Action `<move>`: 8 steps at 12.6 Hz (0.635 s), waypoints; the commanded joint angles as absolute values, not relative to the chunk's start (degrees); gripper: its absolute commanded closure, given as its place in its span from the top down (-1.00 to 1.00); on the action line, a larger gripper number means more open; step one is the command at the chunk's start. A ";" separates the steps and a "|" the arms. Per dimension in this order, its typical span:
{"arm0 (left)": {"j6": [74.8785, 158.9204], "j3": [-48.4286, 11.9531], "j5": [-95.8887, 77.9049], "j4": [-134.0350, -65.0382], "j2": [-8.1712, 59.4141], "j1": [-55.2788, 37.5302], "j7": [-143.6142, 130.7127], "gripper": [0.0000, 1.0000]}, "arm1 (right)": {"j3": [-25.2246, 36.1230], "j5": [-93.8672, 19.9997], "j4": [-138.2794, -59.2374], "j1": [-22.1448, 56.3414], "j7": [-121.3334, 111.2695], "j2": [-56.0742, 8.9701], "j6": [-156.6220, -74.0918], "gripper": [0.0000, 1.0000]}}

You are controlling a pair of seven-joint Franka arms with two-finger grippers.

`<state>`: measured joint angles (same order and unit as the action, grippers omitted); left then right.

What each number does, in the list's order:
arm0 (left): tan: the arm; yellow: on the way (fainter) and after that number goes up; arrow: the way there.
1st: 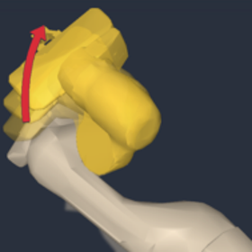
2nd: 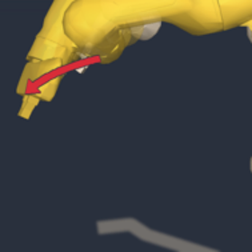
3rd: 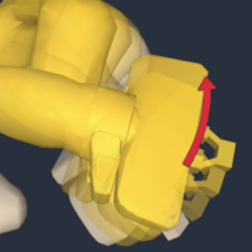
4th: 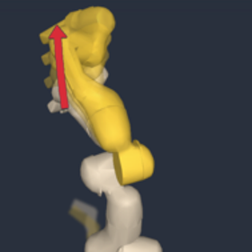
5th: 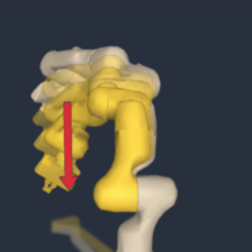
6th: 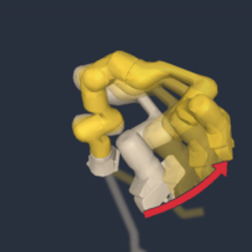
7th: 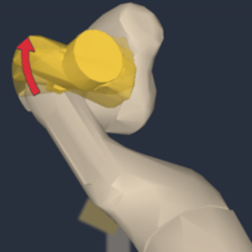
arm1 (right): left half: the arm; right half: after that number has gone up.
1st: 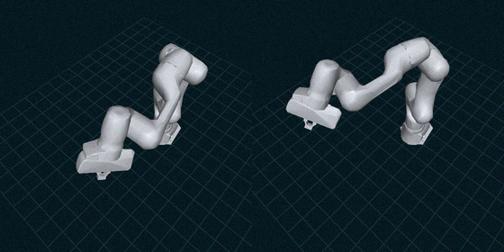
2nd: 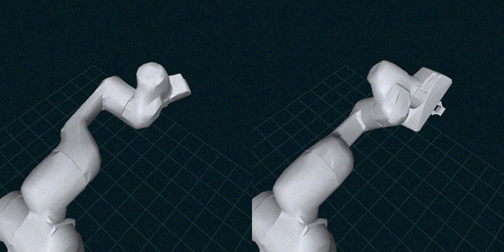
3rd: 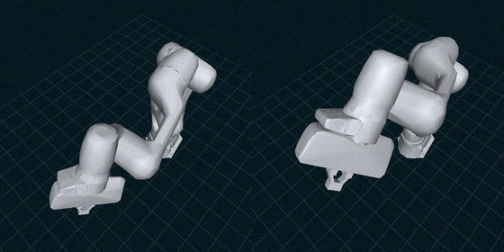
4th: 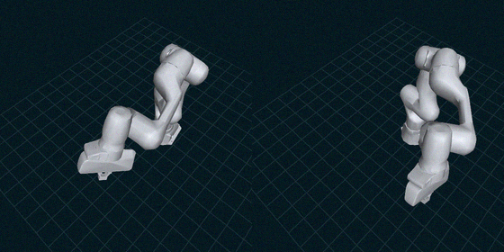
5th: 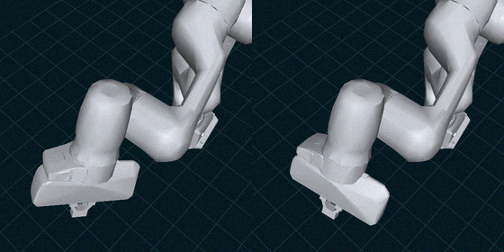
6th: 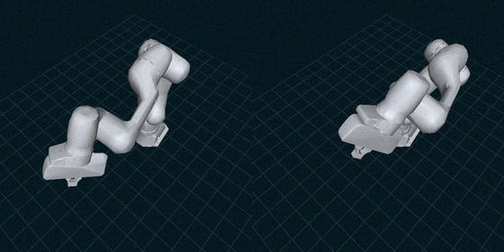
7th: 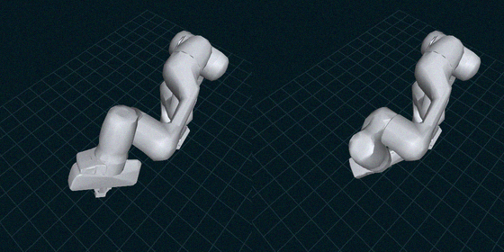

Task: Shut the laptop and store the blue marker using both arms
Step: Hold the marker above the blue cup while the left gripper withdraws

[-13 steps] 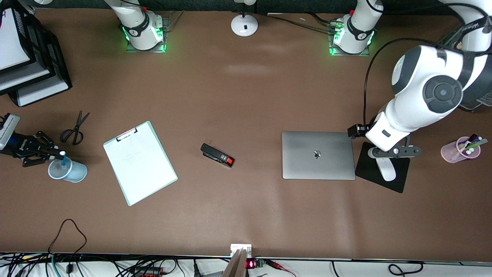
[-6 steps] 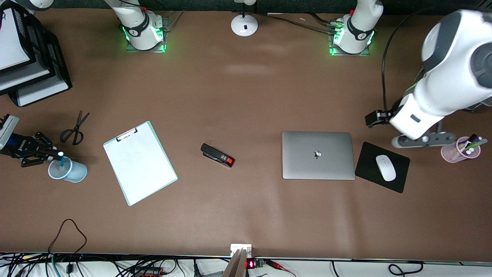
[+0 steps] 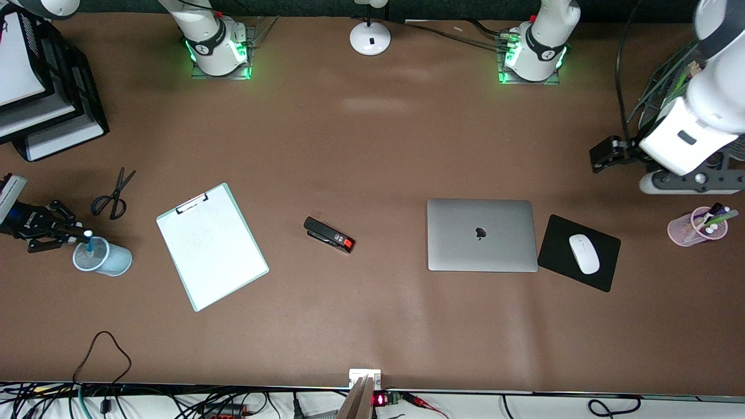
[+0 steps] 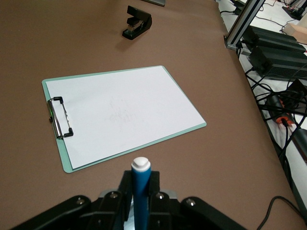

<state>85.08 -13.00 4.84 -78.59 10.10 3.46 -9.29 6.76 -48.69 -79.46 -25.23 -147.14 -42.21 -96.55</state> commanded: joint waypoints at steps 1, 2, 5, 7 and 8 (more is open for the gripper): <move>83.59 -13.18 5.89 -78.49 6.60 4.48 -6.86 1.00 | 6.15 -49.39 -77.61 -25.93 -148.10 -43.77 -96.68 -0.99; 82.37 -13.27 5.19 -78.57 5.72 5.87 -5.29 1.00 | 6.15 -49.39 -77.61 -25.93 -148.18 -43.94 -96.77 -0.99; 80.86 -13.36 1.68 -80.15 3.26 9.13 -2.12 1.00 | 5.98 -49.39 -77.52 -25.84 -148.10 -45.00 -97.47 -0.99; 81.29 -13.36 1.50 -83.48 1.06 9.84 0.78 1.00 | 5.98 -49.39 -77.00 -25.93 -147.92 -46.14 -97.65 -0.99; 81.21 -13.36 0.19 -84.19 0.79 10.63 0.88 1.00 | 5.98 -49.48 -76.73 -26.01 -147.83 -46.75 -98.17 -0.99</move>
